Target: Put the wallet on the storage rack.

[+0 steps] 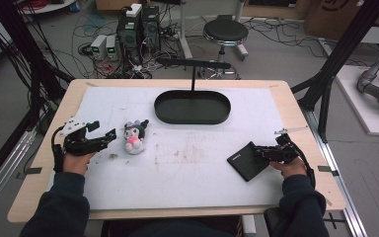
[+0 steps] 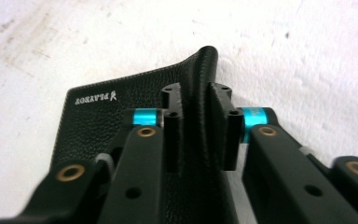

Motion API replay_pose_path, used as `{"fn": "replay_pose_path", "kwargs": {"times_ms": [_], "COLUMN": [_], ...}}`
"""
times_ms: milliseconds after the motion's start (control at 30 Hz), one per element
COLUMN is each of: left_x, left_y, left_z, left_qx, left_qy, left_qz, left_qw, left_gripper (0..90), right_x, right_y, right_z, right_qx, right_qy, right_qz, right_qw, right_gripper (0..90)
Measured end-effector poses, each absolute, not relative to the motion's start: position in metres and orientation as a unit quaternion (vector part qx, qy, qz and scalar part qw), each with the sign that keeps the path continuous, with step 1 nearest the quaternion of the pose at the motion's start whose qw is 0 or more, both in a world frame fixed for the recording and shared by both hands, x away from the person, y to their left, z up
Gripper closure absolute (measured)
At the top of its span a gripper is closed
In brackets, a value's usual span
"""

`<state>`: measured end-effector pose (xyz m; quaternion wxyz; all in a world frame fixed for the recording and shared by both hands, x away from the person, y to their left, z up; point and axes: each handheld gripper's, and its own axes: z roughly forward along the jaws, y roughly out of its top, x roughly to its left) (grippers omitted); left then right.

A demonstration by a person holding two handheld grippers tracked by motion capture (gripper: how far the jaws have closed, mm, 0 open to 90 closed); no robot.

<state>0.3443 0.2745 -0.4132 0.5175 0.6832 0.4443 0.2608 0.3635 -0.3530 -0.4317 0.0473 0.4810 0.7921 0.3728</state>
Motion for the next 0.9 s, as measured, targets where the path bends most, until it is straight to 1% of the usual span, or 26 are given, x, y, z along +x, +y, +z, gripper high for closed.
{"fn": "replay_pose_path", "kwargs": {"times_ms": [100, 233, 300, 333, 367, 400, 433, 467, 500, 633, 667, 733, 900], "left_x": [0.345, 0.345, 0.344, 0.344, 0.344, 0.344, 0.344, 0.343, 0.343, 0.344, 0.344, 0.344, 0.344], "left_y": [0.275, 0.275, 0.276, 0.276, 0.276, 0.276, 0.276, 0.277, 0.277, 0.277, 0.277, 0.277, 0.277], "left_z": [-0.414, -0.414, -0.413, -0.413, -0.413, -0.413, -0.413, -0.413, -0.413, -0.413, -0.413, -0.413, -0.413], "left_qx": [0.682, 0.683, 0.682, 0.682, 0.682, 0.681, 0.681, 0.682, 0.682, 0.682, 0.682, 0.682, 0.681], "left_qy": [0.447, 0.446, 0.447, 0.447, 0.447, 0.447, 0.447, 0.447, 0.447, 0.447, 0.446, 0.447, 0.447], "left_qz": [0.261, 0.260, 0.261, 0.261, 0.262, 0.262, 0.262, 0.262, 0.262, 0.262, 0.262, 0.262, 0.262], "left_qw": [0.517, 0.516, 0.517, 0.517, 0.516, 0.517, 0.517, 0.517, 0.517, 0.517, 0.517, 0.517, 0.517], "left_gripper": [23.1, 23.2, 23.1, 23.2, 23.2, 23.2, 23.2, 23.2, 23.2, 23.2, 23.2, 23.2, 23.2], "right_x": [0.360, 0.354, 0.350, 0.350, 0.346, 0.344, 0.344, 0.342, 0.341, 0.334, 0.333, 0.334, 0.336], "right_y": [-0.351, -0.346, -0.343, -0.343, -0.338, -0.336, -0.336, -0.332, -0.331, -0.320, -0.318, -0.316, -0.307], "right_z": [-0.421, -0.402, -0.392, -0.392, -0.385, -0.382, -0.382, -0.378, -0.377, -0.368, -0.367, -0.367, -0.367], "right_qx": [0.464, 0.446, 0.439, 0.439, 0.435, 0.432, 0.432, 0.428, 0.428, 0.411, 0.404, 0.400, 0.377], "right_qy": [0.786, 0.778, 0.771, 0.771, 0.767, 0.766, 0.766, 0.764, 0.763, 0.762, 0.765, 0.773, 0.790], "right_qz": [0.402, 0.424, 0.431, 0.431, 0.425, 0.422, 0.422, 0.413, 0.409, 0.378, 0.369, 0.363, 0.405], "right_qw": [0.071, 0.128, 0.167, 0.167, 0.204, 0.220, 0.220, 0.250, 0.259, 0.329, 0.340, 0.332, 0.265], "right_gripper": [82.2, 83.0, 83.3, 83.3, 83.3, 83.4, 83.4, 83.4, 83.5, 83.6, 83.6, 83.6, 83.7]}}
